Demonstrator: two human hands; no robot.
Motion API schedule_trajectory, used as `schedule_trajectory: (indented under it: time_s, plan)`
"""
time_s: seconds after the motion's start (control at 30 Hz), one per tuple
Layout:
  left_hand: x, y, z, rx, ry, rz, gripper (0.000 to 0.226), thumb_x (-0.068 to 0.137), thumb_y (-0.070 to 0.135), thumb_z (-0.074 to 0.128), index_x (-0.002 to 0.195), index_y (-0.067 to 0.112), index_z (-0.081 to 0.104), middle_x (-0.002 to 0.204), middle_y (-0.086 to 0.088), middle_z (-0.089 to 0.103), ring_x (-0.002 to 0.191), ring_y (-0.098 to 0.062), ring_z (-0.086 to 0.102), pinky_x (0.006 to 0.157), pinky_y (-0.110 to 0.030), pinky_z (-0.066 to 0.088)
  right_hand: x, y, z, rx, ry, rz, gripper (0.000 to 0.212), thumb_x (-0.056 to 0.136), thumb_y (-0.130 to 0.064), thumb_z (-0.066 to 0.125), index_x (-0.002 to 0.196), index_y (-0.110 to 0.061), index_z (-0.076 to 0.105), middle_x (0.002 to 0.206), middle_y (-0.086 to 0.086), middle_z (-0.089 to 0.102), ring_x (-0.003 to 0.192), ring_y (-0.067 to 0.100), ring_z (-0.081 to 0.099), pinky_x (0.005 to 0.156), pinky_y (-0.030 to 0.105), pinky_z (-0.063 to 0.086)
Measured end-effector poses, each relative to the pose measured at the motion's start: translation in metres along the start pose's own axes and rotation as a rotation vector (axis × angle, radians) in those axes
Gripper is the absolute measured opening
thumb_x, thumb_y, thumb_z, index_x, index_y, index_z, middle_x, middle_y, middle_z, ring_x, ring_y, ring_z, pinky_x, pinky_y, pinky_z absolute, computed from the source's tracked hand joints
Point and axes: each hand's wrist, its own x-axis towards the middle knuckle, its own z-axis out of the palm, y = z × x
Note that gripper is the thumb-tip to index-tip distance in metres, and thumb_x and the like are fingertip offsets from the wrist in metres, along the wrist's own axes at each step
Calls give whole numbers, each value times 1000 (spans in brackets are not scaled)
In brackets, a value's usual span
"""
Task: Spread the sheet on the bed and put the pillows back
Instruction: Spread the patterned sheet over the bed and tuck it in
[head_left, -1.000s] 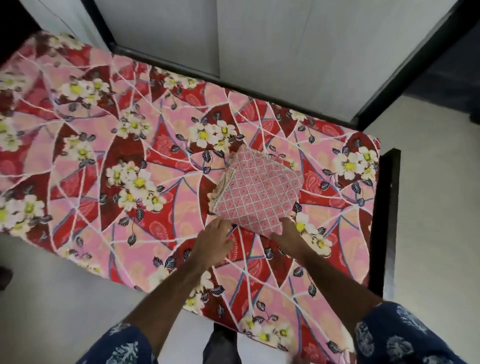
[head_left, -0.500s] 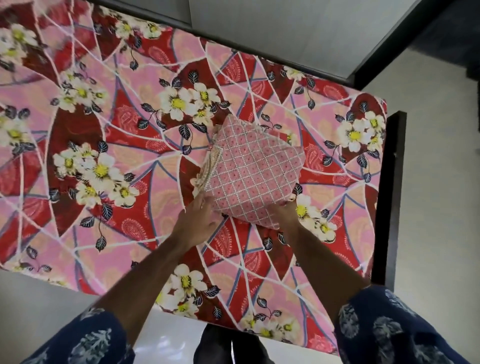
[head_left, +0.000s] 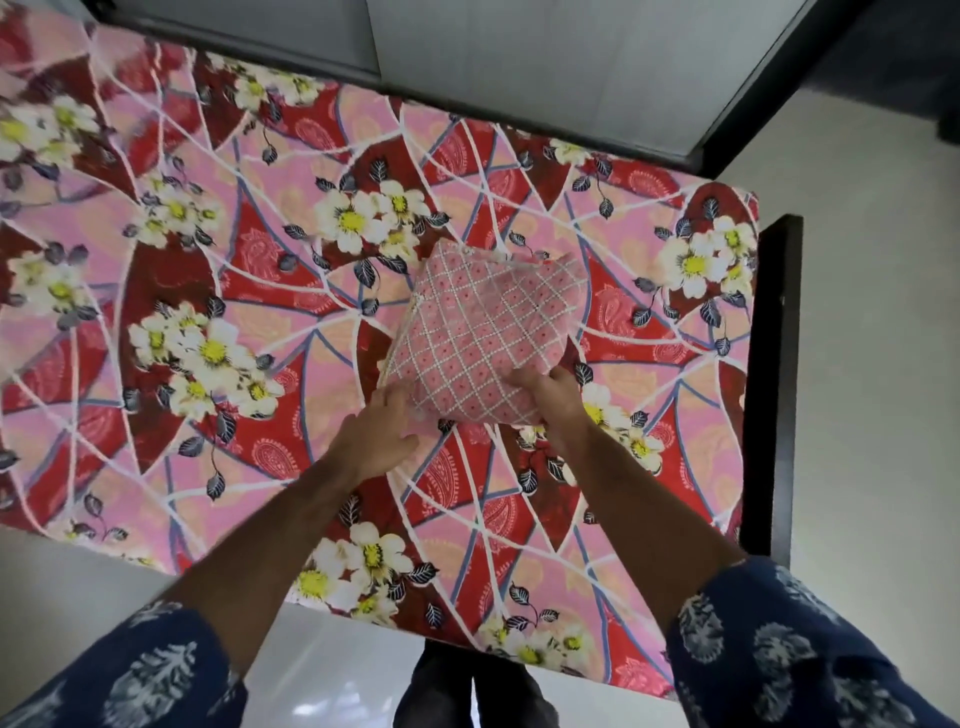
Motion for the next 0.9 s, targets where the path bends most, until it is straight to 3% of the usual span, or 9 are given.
schedule_trajectory:
  time_s: [0.17, 0.3, 0.47, 0.5, 0.57, 0.67, 0.77, 0.83, 0.9]
  plan:
    - [-47, 17, -73, -126, 121, 46, 73, 103, 33, 53, 161, 21, 11, 164, -11, 22, 139, -33, 46, 112, -43, 38, -65, -89, 20, -234, -218, -257, 28, 76, -6, 77, 98, -18, 66, 94, 3, 75, 85, 23, 73, 80, 41, 60]
    - [-86, 9, -127, -389, 238, -1, 69, 104, 38, 49, 160, 18, 14, 166, -9, 17, 150, -23, 25, 113, -35, 25, -122, -150, 19, -459, -426, -394, 29, 81, 5, 71, 101, -15, 68, 98, 11, 75, 83, 20, 75, 78, 41, 62]
    - [-140, -25, -204, -296, 302, 176, 109, 90, 39, 71, 160, 21, -11, 167, 2, -15, 142, -5, -3, 118, -37, 11, -184, -216, 62, -829, -636, -504, 46, 76, -15, 77, 119, -4, 66, 115, 17, 73, 103, 33, 72, 92, 48, 58]
    - [-147, -30, -226, -342, 300, 173, 116, 85, 39, 76, 160, 21, -10, 167, 2, -13, 143, -6, -2, 117, -36, 11, -195, -228, 77, -894, -665, -517, 45, 77, -13, 76, 121, -7, 66, 116, 11, 74, 103, 28, 72, 92, 45, 59]
    - [-166, -49, -268, -504, 287, 152, 113, 80, 31, 83, 159, 17, 4, 161, -2, 21, 145, -14, 20, 115, -30, 25, -219, -244, 118, -1008, -701, -552, 41, 80, -8, 77, 120, -8, 68, 115, 9, 75, 103, 29, 72, 92, 48, 59]
    - [-192, -97, -315, -616, 187, 201, 68, 77, 16, 85, 134, 25, 49, 112, 21, 69, 108, 5, 65, 109, -35, 47, -244, -254, 183, -1131, -692, -602, 39, 76, -7, 80, 112, 1, 68, 108, 19, 74, 95, 38, 71, 79, 45, 59]
    - [-218, -165, -343, -729, 182, 221, 70, 64, 27, 90, 122, 33, 52, 103, 17, 70, 87, 14, 67, 100, -33, 53, -266, -256, 253, -1153, -715, -609, 35, 72, -7, 83, 105, -3, 70, 101, 8, 73, 82, 17, 70, 65, 22, 52]
    - [-229, -206, -355, -783, 201, 206, 104, 41, 57, 96, 129, 37, 44, 118, 12, 62, 102, 3, 65, 90, -27, 54, -280, -259, 286, -1149, -753, -608, 29, 71, -8, 84, 96, -17, 73, 99, -1, 75, 88, 14, 72, 73, 20, 52]
    - [-239, -241, -363, -815, 162, 207, 119, 33, 66, 95, 135, 41, 39, 129, 11, 57, 122, -12, 59, 99, -35, 53, -292, -264, 311, -1121, -785, -586, 32, 73, -3, 83, 96, -22, 72, 96, -6, 77, 91, 15, 73, 78, 21, 53]
